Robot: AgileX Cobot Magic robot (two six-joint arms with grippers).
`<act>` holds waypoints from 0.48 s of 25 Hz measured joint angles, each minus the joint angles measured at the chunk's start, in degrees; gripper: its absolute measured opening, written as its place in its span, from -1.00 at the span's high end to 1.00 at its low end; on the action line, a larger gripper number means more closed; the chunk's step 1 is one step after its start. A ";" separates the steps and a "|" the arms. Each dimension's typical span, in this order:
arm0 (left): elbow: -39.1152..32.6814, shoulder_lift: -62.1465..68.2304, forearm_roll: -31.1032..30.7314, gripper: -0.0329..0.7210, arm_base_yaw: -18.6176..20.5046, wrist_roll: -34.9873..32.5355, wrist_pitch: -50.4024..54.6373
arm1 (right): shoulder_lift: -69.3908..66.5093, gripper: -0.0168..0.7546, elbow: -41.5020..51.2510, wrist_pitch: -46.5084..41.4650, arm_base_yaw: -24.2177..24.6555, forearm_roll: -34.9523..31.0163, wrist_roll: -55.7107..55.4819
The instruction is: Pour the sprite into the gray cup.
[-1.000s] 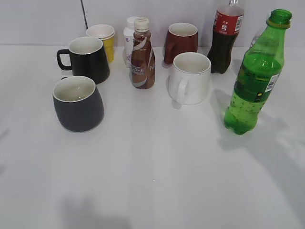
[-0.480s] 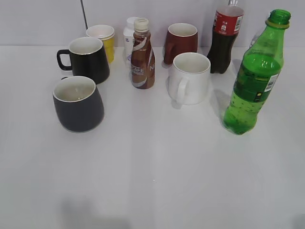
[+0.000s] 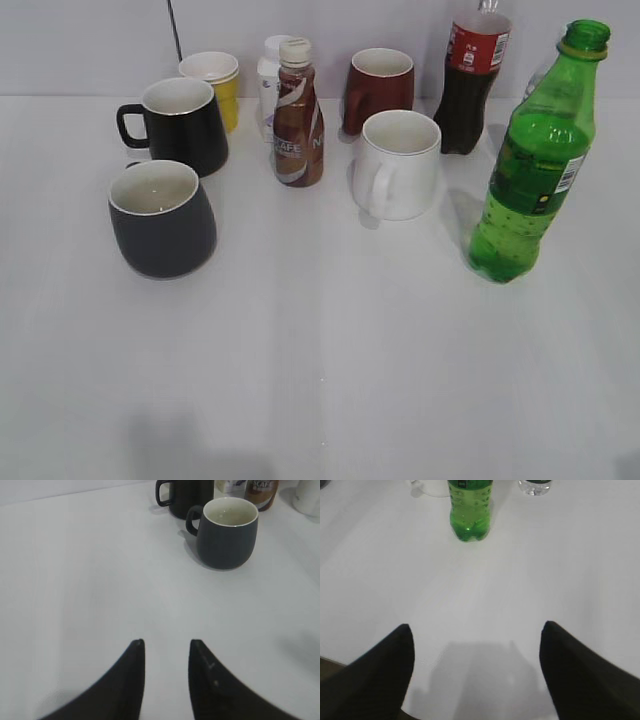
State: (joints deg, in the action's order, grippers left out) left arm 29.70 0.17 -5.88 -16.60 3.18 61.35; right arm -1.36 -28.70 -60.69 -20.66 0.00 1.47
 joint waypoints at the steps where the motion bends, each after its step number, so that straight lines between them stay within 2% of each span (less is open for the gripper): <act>1: 0.00 0.00 0.00 0.28 0.00 0.00 0.00 | -0.27 -0.55 0.05 0.11 0.00 0.00 -0.06; 9: 0.00 0.00 0.05 0.28 0.06 0.00 -0.20 | -0.46 -0.50 0.11 0.94 0.16 0.00 -0.23; 12: 0.00 0.00 0.10 0.28 2.95 -0.04 -0.20 | -0.46 -0.50 0.11 1.02 3.68 0.00 -0.23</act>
State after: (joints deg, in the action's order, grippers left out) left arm 29.70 0.17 -5.78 -13.64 3.13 61.15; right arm -1.82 -28.59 -59.67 -16.98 0.00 1.23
